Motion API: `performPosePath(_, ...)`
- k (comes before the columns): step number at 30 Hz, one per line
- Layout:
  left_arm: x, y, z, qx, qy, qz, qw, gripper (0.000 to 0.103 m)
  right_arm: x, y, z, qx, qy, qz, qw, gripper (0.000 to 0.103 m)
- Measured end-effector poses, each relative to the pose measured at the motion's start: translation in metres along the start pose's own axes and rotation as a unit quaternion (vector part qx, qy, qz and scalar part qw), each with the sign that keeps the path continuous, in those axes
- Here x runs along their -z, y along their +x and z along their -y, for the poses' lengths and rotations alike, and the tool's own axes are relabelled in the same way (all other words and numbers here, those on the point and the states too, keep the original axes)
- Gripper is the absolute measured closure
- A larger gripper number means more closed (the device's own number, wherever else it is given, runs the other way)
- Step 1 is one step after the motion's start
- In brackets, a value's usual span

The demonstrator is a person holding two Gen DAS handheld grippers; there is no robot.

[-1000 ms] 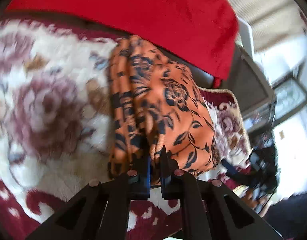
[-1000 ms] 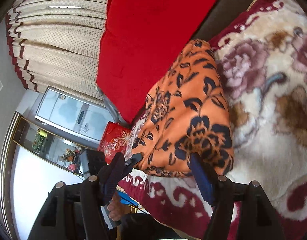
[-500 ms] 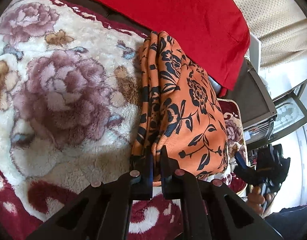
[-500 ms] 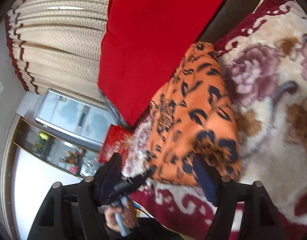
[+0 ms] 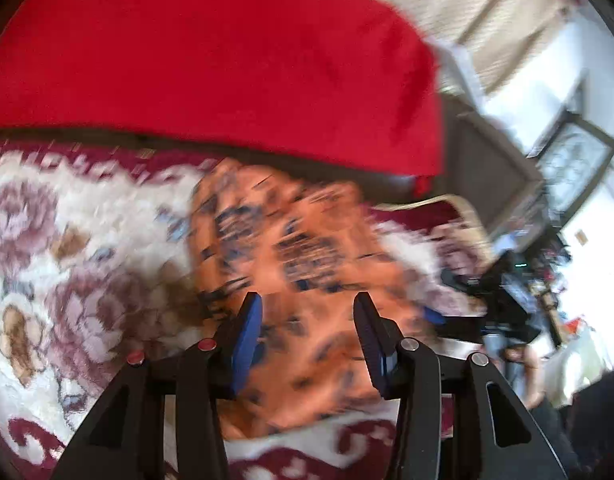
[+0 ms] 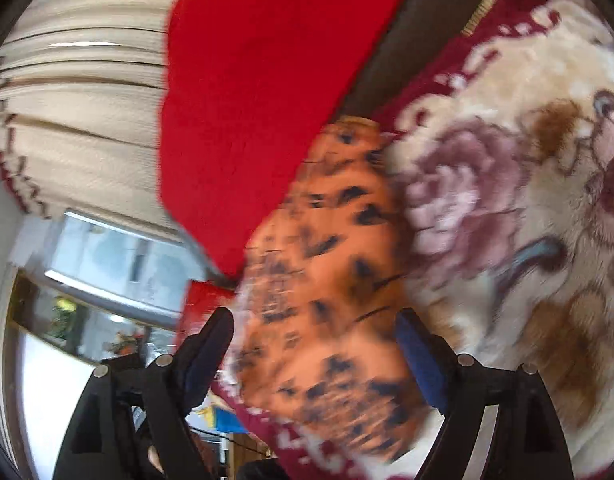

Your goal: Fold small clothes

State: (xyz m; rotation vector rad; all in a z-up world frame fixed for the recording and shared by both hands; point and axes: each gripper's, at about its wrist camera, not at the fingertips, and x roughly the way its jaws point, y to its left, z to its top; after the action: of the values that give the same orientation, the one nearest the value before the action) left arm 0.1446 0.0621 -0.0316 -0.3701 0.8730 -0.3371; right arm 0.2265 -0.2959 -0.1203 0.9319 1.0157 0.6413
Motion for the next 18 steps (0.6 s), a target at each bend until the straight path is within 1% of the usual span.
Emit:
performPosePath(1,0.004,0.017,-0.015,-0.033,-0.018,-0.017,0.9991,0.055,-0.002,0.007,0.007,0.011,0.007,-0.008,1.000,0.020)
performPosePath(2,0.009,0.026,-0.027,-0.054,-0.034,-0.029,0.9975,0.055,-0.002,0.014,0.011,0.012,0.012,-0.021,1.000,0.024)
performPosePath(3,0.016,0.034,-0.041,-0.057,-0.057,-0.041,0.9959,0.054,0.000,0.021,0.010,0.011,0.004,-0.032,0.999,0.042)
performPosePath(4,0.022,0.038,-0.053,-0.044,-0.075,-0.044,0.9952,0.052,0.004,0.028,0.002,0.047,-0.029,-0.043,0.998,0.055)
performPosePath(5,0.025,0.038,-0.058,-0.039,-0.082,-0.039,0.9951,0.046,0.008,0.032,-0.005,0.086,-0.060,-0.049,0.993,0.056)
performPosePath(6,0.026,0.038,-0.059,-0.041,-0.082,-0.035,0.9952,0.042,0.010,0.034,-0.009,0.106,-0.072,-0.051,0.990,0.057)
performPosePath(8,0.025,0.038,-0.058,-0.046,-0.073,-0.035,0.9957,0.042,0.013,0.031,-0.019,0.144,-0.098,-0.045,0.984,0.057)
performPosePath(9,0.024,0.036,-0.057,-0.050,-0.067,-0.034,0.9959,0.042,0.013,0.025,-0.029,0.167,-0.115,-0.033,0.979,0.055)
performPosePath(11,0.021,0.038,-0.057,-0.053,-0.060,-0.031,0.9963,0.042,0.015,0.016,-0.050,0.193,-0.140,-0.005,0.971,0.044)
performPosePath(12,0.022,0.037,-0.057,-0.052,-0.059,-0.030,0.9964,0.042,0.018,0.013,-0.062,0.205,-0.154,0.010,0.966,0.035)
performPosePath(13,0.023,0.037,-0.060,-0.049,-0.061,-0.029,0.9965,0.042,0.021,0.010,-0.077,0.218,-0.176,0.026,0.960,0.034)
performPosePath(14,0.023,0.036,-0.061,-0.048,-0.062,-0.028,0.9966,0.042,0.022,0.011,-0.086,0.217,-0.192,0.030,0.957,0.034)
performPosePath(16,0.023,0.032,-0.062,-0.051,-0.058,-0.026,0.9967,0.041,0.022,0.023,-0.102,0.193,-0.216,0.017,0.957,0.029)
performPosePath(17,0.023,0.030,-0.061,-0.054,-0.055,-0.025,0.9967,0.041,0.024,0.031,-0.104,0.192,-0.221,0.010,0.956,0.026)
performPosePath(18,0.023,0.029,-0.059,-0.058,-0.052,-0.024,0.9967,0.040,0.026,0.043,-0.101,0.208,-0.226,-0.004,0.952,0.025)
